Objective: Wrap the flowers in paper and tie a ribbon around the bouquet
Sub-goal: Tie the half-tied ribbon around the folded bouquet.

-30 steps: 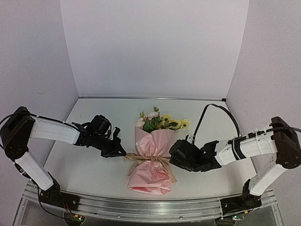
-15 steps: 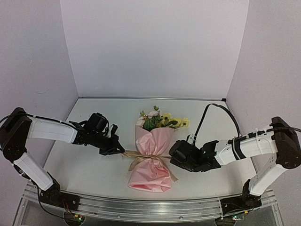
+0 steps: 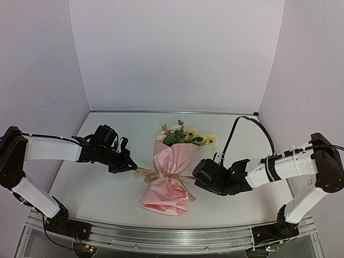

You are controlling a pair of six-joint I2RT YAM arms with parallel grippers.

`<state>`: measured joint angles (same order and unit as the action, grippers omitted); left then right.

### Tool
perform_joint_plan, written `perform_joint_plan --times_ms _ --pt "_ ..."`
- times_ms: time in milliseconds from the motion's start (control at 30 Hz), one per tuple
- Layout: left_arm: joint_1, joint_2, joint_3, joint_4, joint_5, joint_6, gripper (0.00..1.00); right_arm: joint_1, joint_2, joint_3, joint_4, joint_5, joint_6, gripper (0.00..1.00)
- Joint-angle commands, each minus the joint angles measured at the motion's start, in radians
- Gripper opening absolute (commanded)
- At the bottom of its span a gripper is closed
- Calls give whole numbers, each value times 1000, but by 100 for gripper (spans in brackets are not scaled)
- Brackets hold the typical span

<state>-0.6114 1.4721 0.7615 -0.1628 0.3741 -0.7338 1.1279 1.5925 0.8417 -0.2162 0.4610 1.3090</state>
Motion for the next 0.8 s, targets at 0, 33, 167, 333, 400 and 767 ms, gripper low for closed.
perform_joint_plan --times_ms 0,33,167,333,400,767 --pt "38 -70 -27 -53 -124 -6 0 -24 -31 -16 -131 81 2 0" --pt "38 -81 -25 -58 -129 -5 0 -25 -33 -20 -133 83 3 0" --pt "38 -101 -8 -86 -154 6 0 -29 -28 -24 -144 74 13 0" --pt "39 -98 -18 -91 -175 0 0 -34 -21 -37 -156 64 40 0" --pt "40 -99 -35 -83 -186 -9 0 -42 -28 -56 -159 58 56 0" --pt "-65 -22 2 -58 -135 49 0 -49 -5 -16 -159 15 5 0"
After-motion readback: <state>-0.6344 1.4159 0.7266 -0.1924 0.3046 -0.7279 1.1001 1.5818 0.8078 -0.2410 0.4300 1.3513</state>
